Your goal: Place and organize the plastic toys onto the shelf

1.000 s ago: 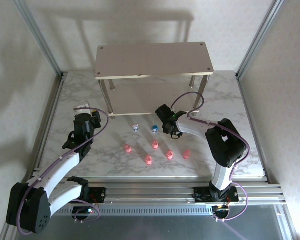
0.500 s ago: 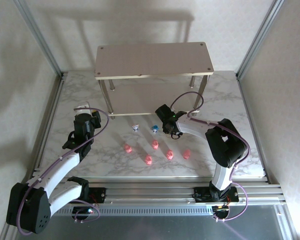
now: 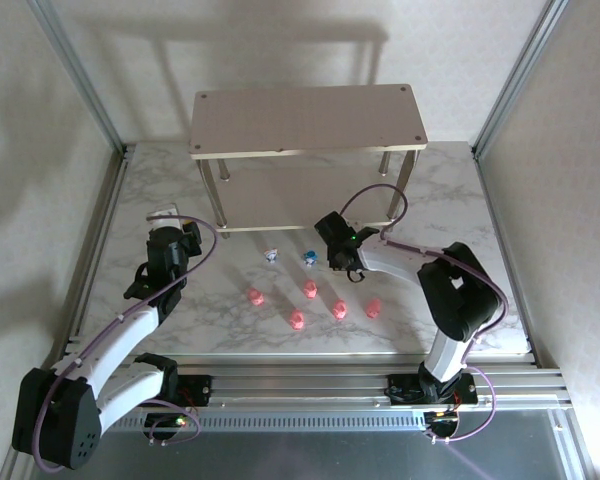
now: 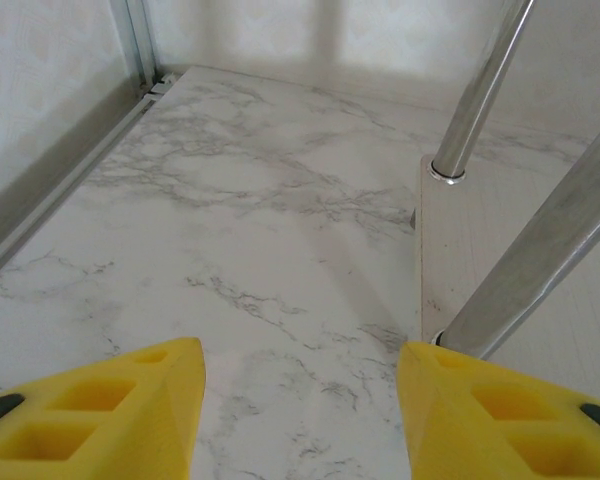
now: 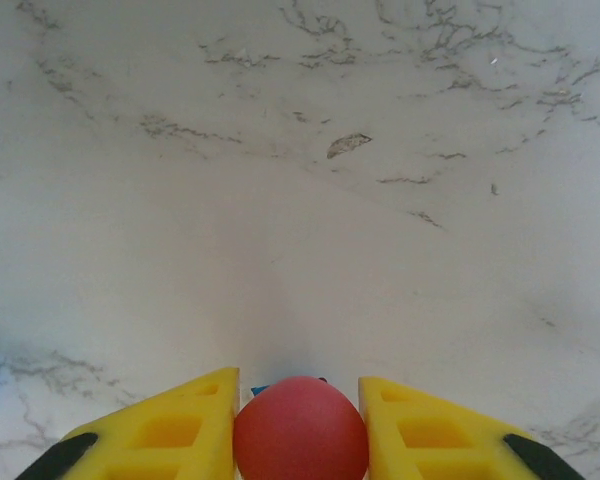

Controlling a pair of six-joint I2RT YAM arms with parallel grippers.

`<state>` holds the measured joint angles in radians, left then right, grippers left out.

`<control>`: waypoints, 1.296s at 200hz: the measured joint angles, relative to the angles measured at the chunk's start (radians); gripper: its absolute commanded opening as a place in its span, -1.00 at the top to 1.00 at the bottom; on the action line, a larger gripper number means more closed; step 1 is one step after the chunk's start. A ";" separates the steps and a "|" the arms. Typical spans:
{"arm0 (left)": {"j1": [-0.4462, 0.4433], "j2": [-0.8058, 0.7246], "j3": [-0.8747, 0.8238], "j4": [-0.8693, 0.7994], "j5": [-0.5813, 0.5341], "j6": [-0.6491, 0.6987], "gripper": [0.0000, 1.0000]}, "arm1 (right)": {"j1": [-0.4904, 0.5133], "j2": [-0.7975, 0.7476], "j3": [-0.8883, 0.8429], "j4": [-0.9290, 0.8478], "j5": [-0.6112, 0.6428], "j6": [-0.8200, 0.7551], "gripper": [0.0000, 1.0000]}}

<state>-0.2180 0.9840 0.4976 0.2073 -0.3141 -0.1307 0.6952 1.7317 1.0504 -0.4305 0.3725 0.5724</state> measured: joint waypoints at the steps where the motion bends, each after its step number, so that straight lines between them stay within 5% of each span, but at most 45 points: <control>1: 0.000 0.000 0.000 0.000 0.000 0.000 -0.07 | 0.000 -0.003 -0.001 0.000 0.000 -0.005 0.44; 110: 0.000 -0.006 0.035 -0.021 0.007 -0.001 -0.06 | -0.127 -0.135 0.092 -0.007 -0.124 -0.334 0.43; 259: 0.000 -0.016 0.038 -0.029 0.006 -0.001 -0.06 | -0.180 0.023 0.251 0.041 -0.212 -0.563 0.42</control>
<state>-0.2180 0.9676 0.5354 0.1780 -0.3077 -0.1314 0.5148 1.7550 1.3018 -0.3897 0.1600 0.0093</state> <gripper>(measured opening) 0.532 0.291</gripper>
